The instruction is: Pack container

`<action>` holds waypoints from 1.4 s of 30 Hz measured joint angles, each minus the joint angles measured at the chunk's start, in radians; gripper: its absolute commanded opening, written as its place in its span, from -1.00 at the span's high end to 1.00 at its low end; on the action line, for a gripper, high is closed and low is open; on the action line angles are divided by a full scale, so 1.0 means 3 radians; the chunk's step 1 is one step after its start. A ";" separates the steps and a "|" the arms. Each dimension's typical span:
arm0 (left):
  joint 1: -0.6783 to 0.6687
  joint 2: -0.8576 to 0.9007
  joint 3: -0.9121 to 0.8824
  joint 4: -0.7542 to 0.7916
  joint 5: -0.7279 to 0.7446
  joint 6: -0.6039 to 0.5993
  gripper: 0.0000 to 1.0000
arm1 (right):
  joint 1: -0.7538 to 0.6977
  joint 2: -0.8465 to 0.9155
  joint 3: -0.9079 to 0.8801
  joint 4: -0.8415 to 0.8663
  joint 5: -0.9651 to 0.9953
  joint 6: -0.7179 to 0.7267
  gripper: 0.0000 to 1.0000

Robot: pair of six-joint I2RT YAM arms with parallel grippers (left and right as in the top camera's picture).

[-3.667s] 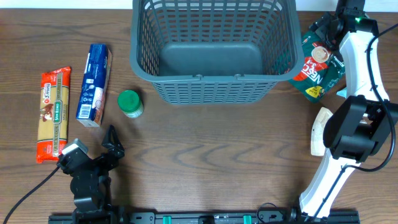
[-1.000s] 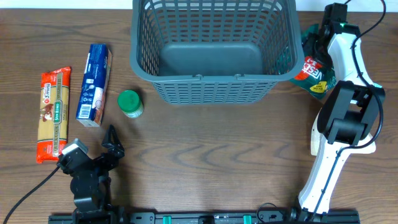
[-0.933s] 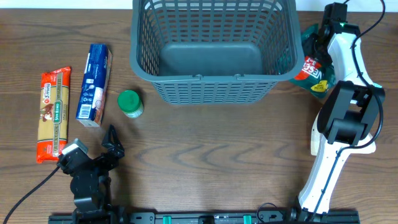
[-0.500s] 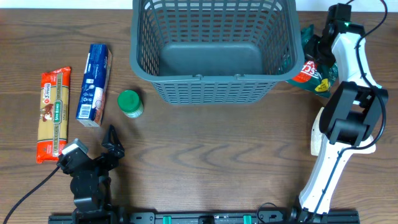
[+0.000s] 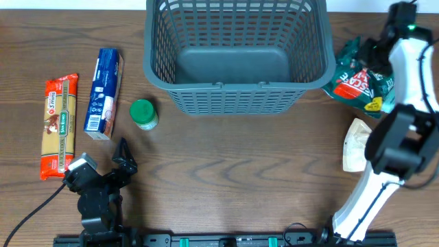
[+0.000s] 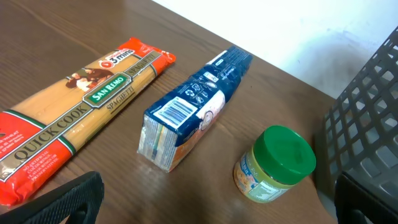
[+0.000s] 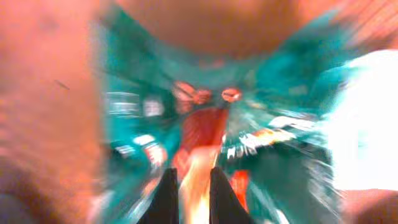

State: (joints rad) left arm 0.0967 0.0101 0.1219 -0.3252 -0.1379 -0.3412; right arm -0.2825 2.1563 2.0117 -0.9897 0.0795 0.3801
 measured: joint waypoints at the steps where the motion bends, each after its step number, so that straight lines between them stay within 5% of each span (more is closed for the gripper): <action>1: 0.0000 0.0000 0.0000 0.0000 0.0000 0.0001 -0.97 | 0.0000 -0.0141 0.0000 0.0022 0.0015 -0.0008 0.97; 8: 0.0000 0.0000 0.0000 0.0000 0.0000 0.0001 -0.97 | 0.0001 -0.0816 0.0107 0.0043 0.0069 -0.0022 0.93; 9: 0.0000 0.0000 0.0000 0.0000 0.0000 0.0001 -0.97 | 0.0001 -0.0828 0.0117 0.0018 0.0076 -0.0023 0.60; 11: 0.0000 0.0000 0.0000 0.0000 0.0000 0.0000 -0.97 | 0.0001 -0.0805 0.0116 -0.0070 0.0085 -0.0028 -0.98; 29: 0.0000 0.0000 0.0000 0.0000 0.0000 0.0000 -0.97 | -0.0072 -0.0451 0.0071 -0.0682 0.0114 -0.0078 -0.99; 42: 0.0000 0.0000 0.0000 0.0000 0.0000 0.0000 -0.97 | -0.0131 0.0327 0.0069 -0.0805 0.0122 -0.0024 -0.98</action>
State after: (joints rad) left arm 0.0967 0.0101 0.1219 -0.3252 -0.1379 -0.3412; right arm -0.3218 2.2543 2.0323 -1.2312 0.1162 0.3729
